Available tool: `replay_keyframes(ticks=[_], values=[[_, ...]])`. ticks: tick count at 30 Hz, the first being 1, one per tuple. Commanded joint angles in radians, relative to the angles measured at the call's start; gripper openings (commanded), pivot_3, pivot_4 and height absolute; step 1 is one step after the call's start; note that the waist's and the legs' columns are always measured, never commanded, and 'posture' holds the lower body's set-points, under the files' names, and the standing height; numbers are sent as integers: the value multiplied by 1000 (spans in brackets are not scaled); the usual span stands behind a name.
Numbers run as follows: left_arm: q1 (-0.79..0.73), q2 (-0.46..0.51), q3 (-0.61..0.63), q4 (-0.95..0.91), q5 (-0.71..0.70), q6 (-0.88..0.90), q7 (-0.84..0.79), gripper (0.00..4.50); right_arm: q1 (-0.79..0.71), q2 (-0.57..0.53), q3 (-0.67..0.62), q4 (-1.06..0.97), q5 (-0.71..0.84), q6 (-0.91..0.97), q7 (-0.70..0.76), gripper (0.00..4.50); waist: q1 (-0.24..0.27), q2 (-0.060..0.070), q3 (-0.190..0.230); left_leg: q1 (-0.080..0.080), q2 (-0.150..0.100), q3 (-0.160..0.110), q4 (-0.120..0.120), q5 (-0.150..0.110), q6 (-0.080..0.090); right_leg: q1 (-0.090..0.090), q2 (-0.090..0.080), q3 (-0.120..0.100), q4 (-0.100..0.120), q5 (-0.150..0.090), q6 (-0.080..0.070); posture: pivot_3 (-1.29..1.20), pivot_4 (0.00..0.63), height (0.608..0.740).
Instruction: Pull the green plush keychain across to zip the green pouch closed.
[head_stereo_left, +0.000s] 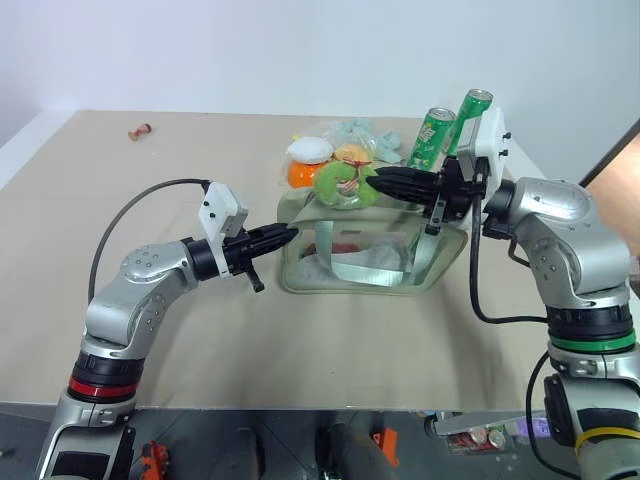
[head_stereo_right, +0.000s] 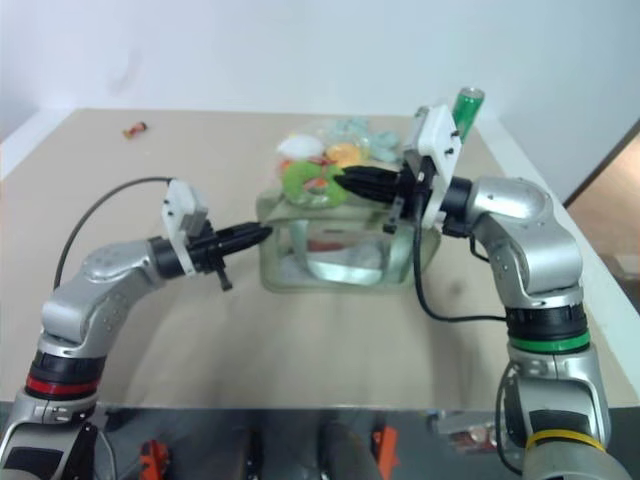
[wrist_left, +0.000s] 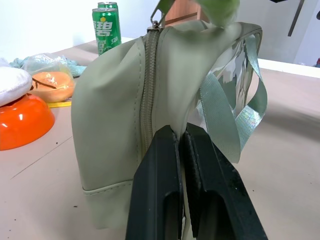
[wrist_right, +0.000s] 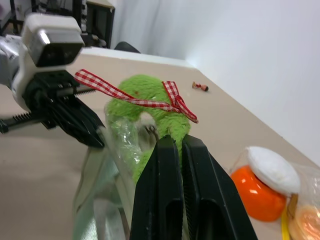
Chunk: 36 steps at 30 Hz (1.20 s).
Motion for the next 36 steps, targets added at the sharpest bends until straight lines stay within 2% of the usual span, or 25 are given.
replay_keyframes(ticks=[1, 17, 36], values=[[-20, 6, 11, -7, 6, -8, 11, 0, -28, -40, -65, 14, -3, -29, 14, 56, 0, 0, 0, 0, 0, 0, 0, 0, 0, 0, 0, 0, 0, 0, 0, 0, 150, 740], [-24, 10, 0, -3, 13, -4, 12, 0, -36, -95, -79, 71, -27, -58, 38, 56, 0, 0, 0, 0, 0, 0, 0, 0, 0, 0, 0, 0, 0, 0, 0, 0, 150, 740], [-32, 7, -5, -8, 11, 4, 23, 0, -85, -195, -109, 290, -108, -193, 82, 56, 1, 0, 0, 0, -1, 1, 0, 0, 0, 0, -1, 0, 0, 0, 0, 0, 150, 740]])
